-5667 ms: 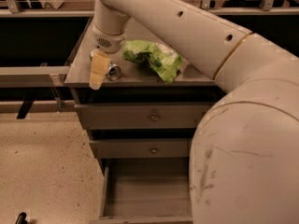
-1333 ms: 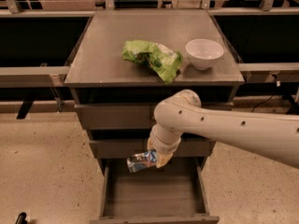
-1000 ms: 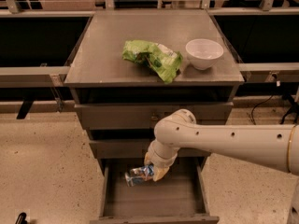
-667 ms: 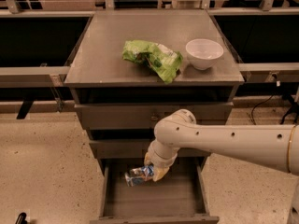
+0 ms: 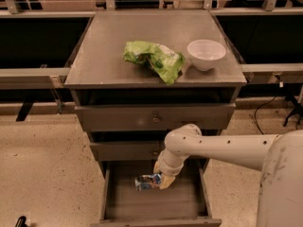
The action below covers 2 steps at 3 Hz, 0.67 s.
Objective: Place redbull can into bottom drawer
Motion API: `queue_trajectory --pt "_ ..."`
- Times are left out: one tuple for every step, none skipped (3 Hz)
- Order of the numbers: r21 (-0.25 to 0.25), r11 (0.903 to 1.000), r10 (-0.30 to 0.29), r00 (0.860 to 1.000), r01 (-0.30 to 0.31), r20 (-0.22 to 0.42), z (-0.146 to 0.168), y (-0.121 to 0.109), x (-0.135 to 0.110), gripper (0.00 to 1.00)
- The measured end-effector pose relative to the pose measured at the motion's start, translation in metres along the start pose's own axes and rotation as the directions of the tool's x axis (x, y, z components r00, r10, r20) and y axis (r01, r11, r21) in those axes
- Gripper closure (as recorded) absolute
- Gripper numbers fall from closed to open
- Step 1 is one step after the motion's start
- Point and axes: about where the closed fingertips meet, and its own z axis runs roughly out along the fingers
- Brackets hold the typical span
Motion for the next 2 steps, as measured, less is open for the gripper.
queue_trajectory --pt "0.003 0.9960 0.089 0.993 -0.089 0.077 0.0713 0.0079 0.0207 1.00" --pt "0.003 0.9960 0.089 0.993 -0.089 0.077 0.0714 0.0079 0.0207 1.00"
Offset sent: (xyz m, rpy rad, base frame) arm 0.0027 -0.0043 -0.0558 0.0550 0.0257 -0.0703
